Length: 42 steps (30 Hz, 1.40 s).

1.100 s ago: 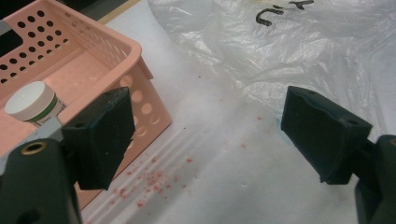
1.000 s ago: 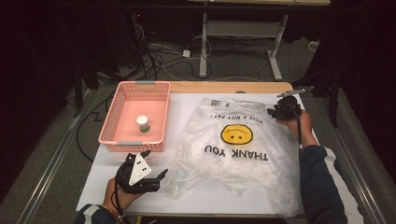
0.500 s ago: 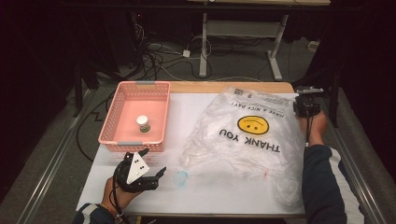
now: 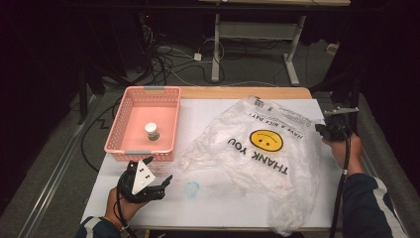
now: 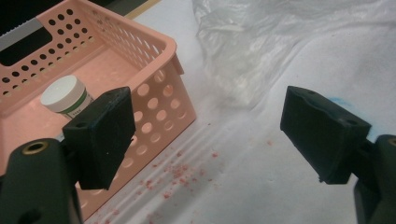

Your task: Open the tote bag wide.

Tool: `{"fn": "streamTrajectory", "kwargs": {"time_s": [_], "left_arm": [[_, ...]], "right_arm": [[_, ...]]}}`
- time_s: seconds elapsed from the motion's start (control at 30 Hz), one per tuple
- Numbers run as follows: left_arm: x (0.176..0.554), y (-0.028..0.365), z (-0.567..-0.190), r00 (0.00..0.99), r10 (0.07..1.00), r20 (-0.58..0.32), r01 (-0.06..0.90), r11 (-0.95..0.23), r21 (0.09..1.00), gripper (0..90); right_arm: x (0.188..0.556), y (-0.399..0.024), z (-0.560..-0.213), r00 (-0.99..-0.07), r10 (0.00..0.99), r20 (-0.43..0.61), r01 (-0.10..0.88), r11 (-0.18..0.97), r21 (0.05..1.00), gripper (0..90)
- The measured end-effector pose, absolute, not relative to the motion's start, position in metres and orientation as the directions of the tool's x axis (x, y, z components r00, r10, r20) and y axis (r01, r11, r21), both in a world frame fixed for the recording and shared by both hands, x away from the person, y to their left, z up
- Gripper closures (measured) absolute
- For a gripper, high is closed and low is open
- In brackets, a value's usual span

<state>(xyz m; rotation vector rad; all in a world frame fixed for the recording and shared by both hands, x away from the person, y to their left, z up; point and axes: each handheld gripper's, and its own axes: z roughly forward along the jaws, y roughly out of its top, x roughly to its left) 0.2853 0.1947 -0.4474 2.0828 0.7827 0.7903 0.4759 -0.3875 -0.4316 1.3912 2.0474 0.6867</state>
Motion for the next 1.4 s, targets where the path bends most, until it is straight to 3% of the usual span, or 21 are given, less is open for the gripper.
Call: {"fn": "streamTrajectory", "kwargs": {"time_s": [0.2,0.3,0.33,0.47,0.6,0.67,0.7,0.73,0.83,1.1,1.23,1.33,1.4], "left_arm": [[0.284,0.191,-0.448,0.622,0.73,0.284,0.261,-0.535,0.804,17.4],[0.284,0.189,-0.448,0.618,0.726,0.3,0.26,-0.549,0.794,17.3],[0.284,0.189,-0.448,0.618,0.724,0.305,0.26,-0.555,0.79,17.3],[0.283,0.189,-0.448,0.616,0.725,0.308,0.261,-0.557,0.789,17.3],[0.282,0.188,-0.448,0.62,0.719,0.314,0.258,-0.565,0.784,17.3],[0.282,0.187,-0.449,0.623,0.713,0.32,0.254,-0.572,0.78,17.3],[0.282,0.187,-0.449,0.623,0.713,0.32,0.254,-0.572,0.78,17.3],[0.281,0.186,-0.449,0.625,0.711,0.322,0.251,-0.573,0.78,17.3],[0.28,0.186,-0.449,0.625,0.711,0.322,0.254,-0.575,0.777,17.3],[0.28,0.185,-0.451,0.63,0.703,0.328,0.26,-0.589,0.765,17.3],[0.279,0.185,-0.452,0.629,0.704,0.329,0.264,-0.591,0.762,17.3],[0.28,0.186,-0.453,0.629,0.704,0.329,0.267,-0.593,0.759,17.3],[0.28,0.186,-0.453,0.628,0.706,0.326,0.269,-0.591,0.761,17.3]], "right_arm": [[0.447,-0.37,-0.434,-0.419,0.888,-0.191,0.61,0.431,0.665,76.4],[0.433,-0.364,-0.432,-0.472,0.851,-0.228,0.545,0.486,0.683,58.3],[0.427,-0.361,-0.427,-0.438,0.857,-0.271,0.523,0.488,0.699,52.7],[0.401,-0.349,-0.4,-0.453,0.841,-0.295,0.378,0.481,0.791,48.4],[0.372,-0.314,-0.384,-0.614,0.754,-0.232,0.284,0.486,0.827,48.4],[0.359,-0.285,-0.39,-0.718,0.661,-0.216,0.246,0.532,0.81,48.1],[0.359,-0.285,-0.39,-0.718,0.661,-0.216,0.246,0.532,0.81,48.1],[0.35,-0.258,-0.401,-0.789,0.586,-0.185,0.234,0.565,0.792,48.1],[0.339,-0.221,-0.419,-0.865,0.478,-0.15,0.215,0.624,0.751,48.1],[0.333,-0.18,-0.45,-0.918,0.378,-0.12,0.202,0.706,0.679,49.4],[0.337,-0.169,-0.461,-0.923,0.373,-0.093,0.228,0.726,0.649,63.5],[0.339,-0.164,-0.465,-0.924,0.367,-0.102,0.23,0.751,0.619,68.4],[0.342,-0.162,-0.467,-0.922,0.374,-0.099,0.237,0.748,0.62,79.8]]}}
